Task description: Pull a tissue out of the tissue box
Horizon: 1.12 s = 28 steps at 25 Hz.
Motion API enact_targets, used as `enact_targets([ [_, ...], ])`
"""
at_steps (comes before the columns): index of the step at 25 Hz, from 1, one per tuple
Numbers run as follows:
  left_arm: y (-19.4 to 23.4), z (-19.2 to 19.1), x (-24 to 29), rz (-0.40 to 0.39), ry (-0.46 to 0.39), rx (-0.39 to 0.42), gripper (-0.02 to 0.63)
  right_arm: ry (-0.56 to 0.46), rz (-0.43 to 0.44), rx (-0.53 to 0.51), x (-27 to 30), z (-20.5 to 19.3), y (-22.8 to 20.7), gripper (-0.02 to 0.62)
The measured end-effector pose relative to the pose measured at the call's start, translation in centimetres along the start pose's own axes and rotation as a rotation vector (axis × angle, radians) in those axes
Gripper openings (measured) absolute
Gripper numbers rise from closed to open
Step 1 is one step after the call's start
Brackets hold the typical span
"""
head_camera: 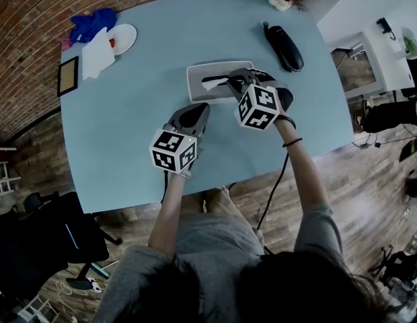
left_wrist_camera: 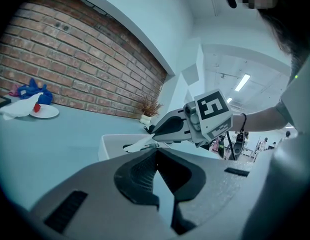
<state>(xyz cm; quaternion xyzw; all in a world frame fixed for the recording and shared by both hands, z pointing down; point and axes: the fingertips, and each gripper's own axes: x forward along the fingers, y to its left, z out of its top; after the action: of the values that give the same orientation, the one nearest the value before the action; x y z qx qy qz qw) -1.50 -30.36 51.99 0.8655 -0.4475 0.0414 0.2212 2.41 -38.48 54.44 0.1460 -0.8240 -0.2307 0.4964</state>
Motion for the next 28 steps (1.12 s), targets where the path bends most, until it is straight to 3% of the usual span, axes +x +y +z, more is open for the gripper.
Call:
enact_targets([
  [18,-0.9,3.3,-0.6,-0.006,-0.05,0.052,0.003,-0.043,-0.071,0.016,-3.1,1.6,-2.5,0.002],
  [28,-1.9,5.6,-1.6,-0.012,-0.09,0.09,0.003,-0.096,-0.133,0.075,-5.8,2.9,-3.6,0.002],
])
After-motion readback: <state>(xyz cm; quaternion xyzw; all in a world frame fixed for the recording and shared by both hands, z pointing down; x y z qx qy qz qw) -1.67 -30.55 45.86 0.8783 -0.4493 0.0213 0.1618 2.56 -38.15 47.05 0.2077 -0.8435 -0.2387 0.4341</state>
